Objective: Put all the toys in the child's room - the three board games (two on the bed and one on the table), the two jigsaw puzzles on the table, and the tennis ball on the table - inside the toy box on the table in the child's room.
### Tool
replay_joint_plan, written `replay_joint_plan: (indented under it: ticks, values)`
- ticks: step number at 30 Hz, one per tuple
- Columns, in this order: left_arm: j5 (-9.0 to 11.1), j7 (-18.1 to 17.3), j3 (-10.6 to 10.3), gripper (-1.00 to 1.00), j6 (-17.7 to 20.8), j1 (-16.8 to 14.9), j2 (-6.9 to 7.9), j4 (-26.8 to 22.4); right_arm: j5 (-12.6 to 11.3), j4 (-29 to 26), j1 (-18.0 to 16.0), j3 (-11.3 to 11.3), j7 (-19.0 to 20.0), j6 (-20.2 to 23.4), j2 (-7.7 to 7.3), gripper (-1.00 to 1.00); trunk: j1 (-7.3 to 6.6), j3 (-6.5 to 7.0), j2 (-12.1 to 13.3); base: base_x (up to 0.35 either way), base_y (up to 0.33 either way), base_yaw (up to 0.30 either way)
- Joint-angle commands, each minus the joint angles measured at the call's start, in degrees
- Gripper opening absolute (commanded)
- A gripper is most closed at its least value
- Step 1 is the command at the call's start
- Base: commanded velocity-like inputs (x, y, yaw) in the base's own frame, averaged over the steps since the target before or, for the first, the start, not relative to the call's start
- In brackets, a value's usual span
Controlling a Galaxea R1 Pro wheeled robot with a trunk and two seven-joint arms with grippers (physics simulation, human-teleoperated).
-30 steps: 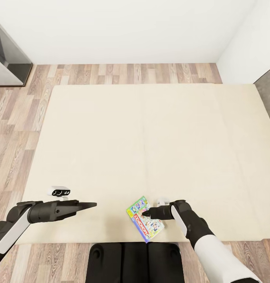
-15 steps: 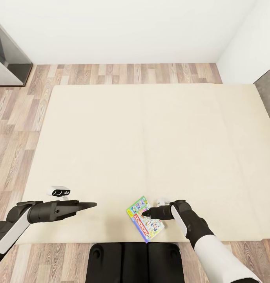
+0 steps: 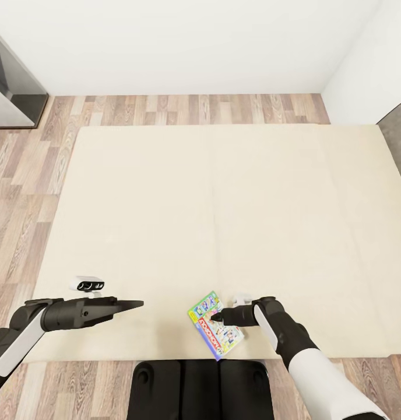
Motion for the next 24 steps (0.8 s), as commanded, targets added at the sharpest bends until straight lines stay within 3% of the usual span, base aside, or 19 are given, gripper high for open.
replay_joint_plan:
  ticks: [1,24]
  values:
    - [0.38,-0.01,-0.16,1.0,0.6,-0.04,0.07,0.0,-0.5,-0.03,-0.02,0.08,-0.15,0.44,-0.03,1.0,0.03,-0.06,-0.09,0.0,0.0,0.0]
    - [0.38,-0.01,-0.16,1.0,0.6,-0.04,0.07,0.0,-0.34,0.49,-0.02,0.55,-0.15,3.6,-0.9,1.0,0.03,-0.06,-0.09,0.0,0.0,0.0]
